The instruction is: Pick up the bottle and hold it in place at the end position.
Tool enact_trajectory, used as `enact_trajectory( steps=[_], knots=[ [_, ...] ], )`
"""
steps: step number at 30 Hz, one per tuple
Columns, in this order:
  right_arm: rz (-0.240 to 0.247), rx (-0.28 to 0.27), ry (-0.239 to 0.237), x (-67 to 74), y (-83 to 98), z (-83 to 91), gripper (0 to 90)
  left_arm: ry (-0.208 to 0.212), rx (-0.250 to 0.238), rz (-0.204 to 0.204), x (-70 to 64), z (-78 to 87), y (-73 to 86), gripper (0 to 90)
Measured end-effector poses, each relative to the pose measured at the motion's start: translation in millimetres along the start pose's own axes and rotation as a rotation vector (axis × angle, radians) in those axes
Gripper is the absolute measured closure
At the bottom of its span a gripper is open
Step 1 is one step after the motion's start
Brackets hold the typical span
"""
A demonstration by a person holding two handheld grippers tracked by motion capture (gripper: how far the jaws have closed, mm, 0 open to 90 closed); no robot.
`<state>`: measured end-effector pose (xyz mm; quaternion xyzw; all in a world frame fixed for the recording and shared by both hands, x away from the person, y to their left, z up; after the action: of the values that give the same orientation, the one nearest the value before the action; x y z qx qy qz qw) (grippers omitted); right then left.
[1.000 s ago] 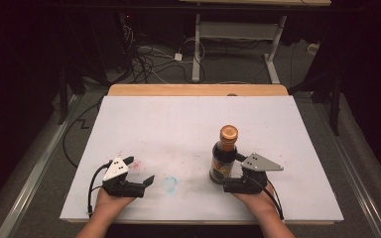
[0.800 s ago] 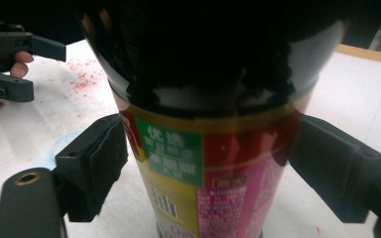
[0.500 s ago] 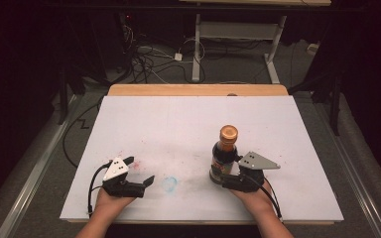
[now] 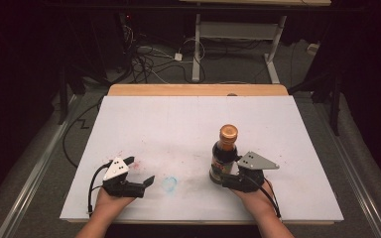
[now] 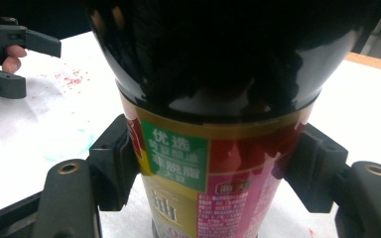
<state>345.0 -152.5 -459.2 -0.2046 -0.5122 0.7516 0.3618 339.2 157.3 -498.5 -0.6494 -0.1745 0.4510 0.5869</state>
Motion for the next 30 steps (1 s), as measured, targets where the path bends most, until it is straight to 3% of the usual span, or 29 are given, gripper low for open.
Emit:
enact_trajectory(
  steps=[14,30],
  knots=[
    [-0.002,0.007,0.004,-5.3,-15.2,-16.2,32.3,0.008,-0.002,0.005,-0.1,0.7,-0.4,0.0],
    [-0.020,-0.027,0.022,-17.5,-46.0,-66.2,32.2,0.015,-0.013,0.010,-0.3,2.1,-1.1,0.0]
  ],
)
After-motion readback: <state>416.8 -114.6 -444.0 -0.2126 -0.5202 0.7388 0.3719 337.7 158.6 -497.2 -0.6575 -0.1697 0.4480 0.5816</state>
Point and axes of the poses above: each handheld gripper's, and its own axes: z roughly backward along the jaws, y roughly out of its underside, x roughly to its left, the point moved 3 cm from there along -z, roughly forward along the jaws, and after that the axes turned 6 degrees about -z, right-handed, at the moved point
